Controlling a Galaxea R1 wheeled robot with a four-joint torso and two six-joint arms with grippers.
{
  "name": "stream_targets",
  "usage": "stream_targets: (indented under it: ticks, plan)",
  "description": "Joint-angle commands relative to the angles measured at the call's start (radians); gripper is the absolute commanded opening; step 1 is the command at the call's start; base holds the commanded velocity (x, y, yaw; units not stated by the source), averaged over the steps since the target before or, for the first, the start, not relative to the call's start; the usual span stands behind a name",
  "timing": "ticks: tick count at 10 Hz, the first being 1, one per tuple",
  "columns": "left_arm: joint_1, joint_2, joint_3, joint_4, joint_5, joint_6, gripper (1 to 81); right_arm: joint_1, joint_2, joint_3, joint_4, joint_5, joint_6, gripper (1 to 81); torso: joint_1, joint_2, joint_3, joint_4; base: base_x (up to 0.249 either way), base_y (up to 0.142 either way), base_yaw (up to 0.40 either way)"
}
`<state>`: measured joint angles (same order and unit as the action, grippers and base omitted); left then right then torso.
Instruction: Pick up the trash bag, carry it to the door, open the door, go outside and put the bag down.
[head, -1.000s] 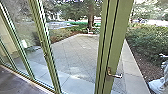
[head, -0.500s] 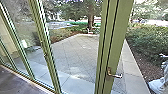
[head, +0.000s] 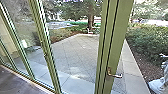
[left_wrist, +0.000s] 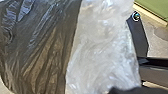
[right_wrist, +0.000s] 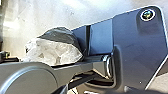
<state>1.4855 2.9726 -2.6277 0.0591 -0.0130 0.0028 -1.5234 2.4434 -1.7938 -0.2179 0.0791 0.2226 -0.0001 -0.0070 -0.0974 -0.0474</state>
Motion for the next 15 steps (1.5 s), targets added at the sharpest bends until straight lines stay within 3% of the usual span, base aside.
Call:
stream_targets:
  ticks: [1,2,3,5,6,7,8,9,11,15]
  plan:
    - [-0.041,-0.003,0.003,-0.002,0.057,0.003,1.0,0.065,-0.203,0.219,0.015,-0.012,0.004,81.1,0.000,0.000,0.000,0.068,0.000,0.000,0.000]
    - [-0.041,-0.003,0.003,-0.002,0.057,0.003,1.0,0.077,-0.238,0.260,0.021,-0.012,0.004,81.1,0.000,0.000,0.000,0.101,0.000,0.000,0.000]
    - [-0.041,-0.003,0.003,-0.002,0.057,0.003,1.0,0.093,-0.266,0.292,0.034,-0.012,0.004,81.1,0.000,0.000,0.000,0.018,0.000,0.000,0.000]
    - [-0.043,-0.001,0.003,-0.002,0.057,0.003,1.0,0.143,-0.357,0.390,0.066,-0.013,0.004,81.1,0.000,0.000,0.000,0.070,0.000,0.000,0.000]
    - [-0.043,-0.003,0.003,-0.002,0.057,0.002,1.0,0.182,-0.421,0.456,0.084,-0.015,0.004,81.1,0.000,0.000,0.000,0.086,0.000,0.000,0.000]
    - [-0.043,-0.003,0.003,-0.002,0.057,0.002,1.0,0.228,-0.489,0.519,0.112,-0.019,0.004,81.1,0.000,0.000,0.068,0.089,0.000,0.000,0.000]
    - [-0.043,-0.003,0.003,-0.002,0.057,0.002,1.0,0.268,-0.530,0.553,0.121,-0.025,0.004,81.1,0.001,0.000,0.101,0.111,0.000,0.000,0.000]
    - [-0.043,-0.003,0.003,-0.004,0.057,0.002,1.0,0.307,-0.577,0.588,0.144,-0.029,0.004,81.1,0.001,0.000,0.018,0.088,0.000,0.000,0.000]
    - [-0.043,-0.003,0.003,-0.004,0.057,0.002,1.0,0.390,-0.628,0.637,0.176,-0.057,0.006,81.1,0.000,0.000,0.047,0.090,0.000,0.000,0.000]
    - [-0.043,0.004,0.003,-0.005,0.056,-0.001,1.0,0.636,-0.709,0.728,0.267,-0.236,0.015,81.1,0.000,0.000,0.053,0.090,0.000,0.000,0.000]
